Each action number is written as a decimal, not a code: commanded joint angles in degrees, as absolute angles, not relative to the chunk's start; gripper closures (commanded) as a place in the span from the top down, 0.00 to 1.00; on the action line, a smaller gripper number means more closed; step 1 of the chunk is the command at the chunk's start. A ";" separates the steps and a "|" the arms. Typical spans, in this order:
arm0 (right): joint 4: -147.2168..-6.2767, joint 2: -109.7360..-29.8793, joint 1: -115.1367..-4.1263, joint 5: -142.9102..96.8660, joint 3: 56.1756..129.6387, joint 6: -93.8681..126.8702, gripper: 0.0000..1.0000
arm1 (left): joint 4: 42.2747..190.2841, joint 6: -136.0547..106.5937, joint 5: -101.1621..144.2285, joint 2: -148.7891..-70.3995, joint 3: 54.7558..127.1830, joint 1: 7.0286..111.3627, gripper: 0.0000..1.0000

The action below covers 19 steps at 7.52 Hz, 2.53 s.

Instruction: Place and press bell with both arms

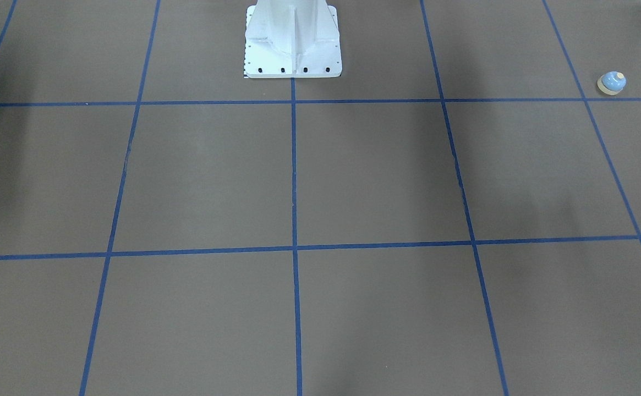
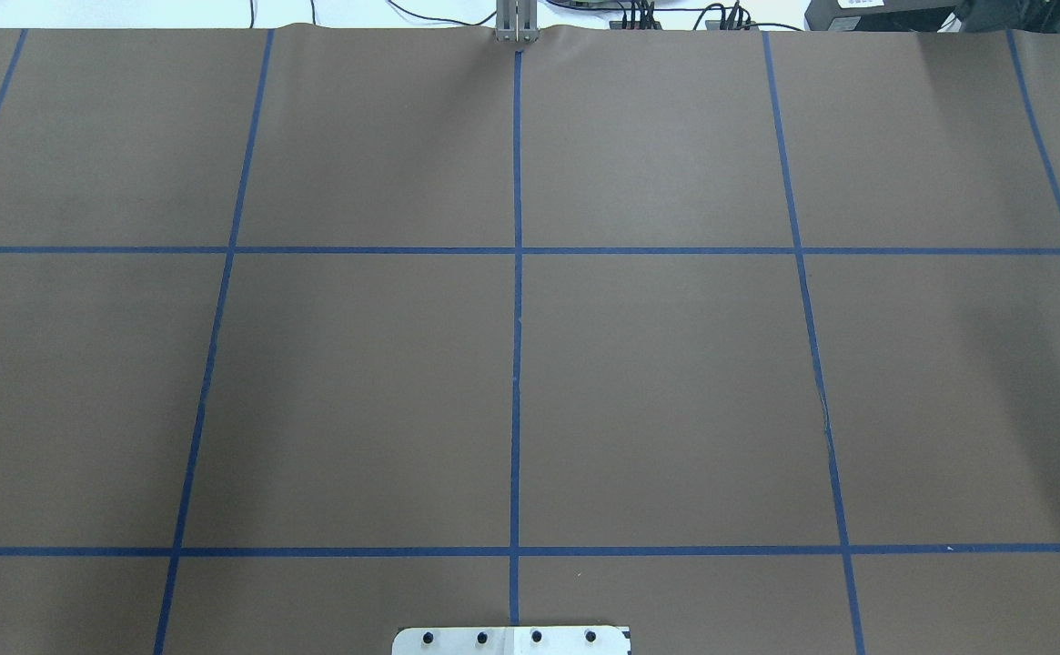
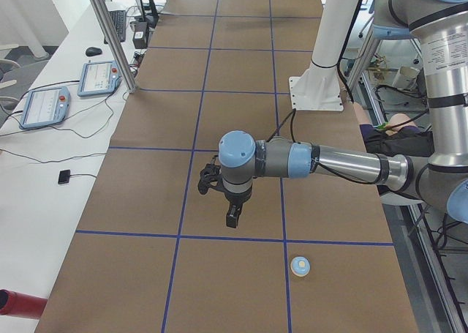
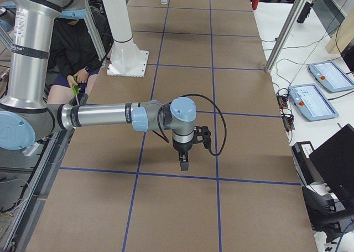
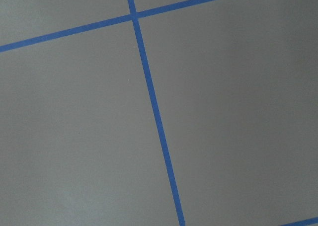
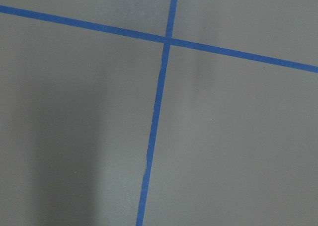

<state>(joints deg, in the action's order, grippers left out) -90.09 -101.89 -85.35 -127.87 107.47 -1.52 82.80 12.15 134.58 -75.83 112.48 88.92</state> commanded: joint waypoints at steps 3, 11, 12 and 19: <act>-90.18 -99.76 -85.08 -130.42 107.75 -0.97 1.00 | 83.23 11.69 134.91 -80.86 109.52 88.86 1.00; -90.09 -99.76 -85.08 -130.43 107.58 -0.88 1.00 | 91.09 11.52 128.11 -72.99 103.37 77.18 1.00; -90.09 -99.76 -85.08 -130.43 107.67 -0.88 1.00 | 98.02 10.90 128.06 -68.69 101.01 76.99 1.00; -90.18 -99.84 -85.08 -131.66 107.67 -0.88 1.00 | 103.89 8.45 135.17 -63.90 90.97 68.57 1.00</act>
<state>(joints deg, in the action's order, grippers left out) -90.16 -99.77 -85.08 -131.63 107.67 -0.88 103.89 9.28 133.92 -63.97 91.73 70.54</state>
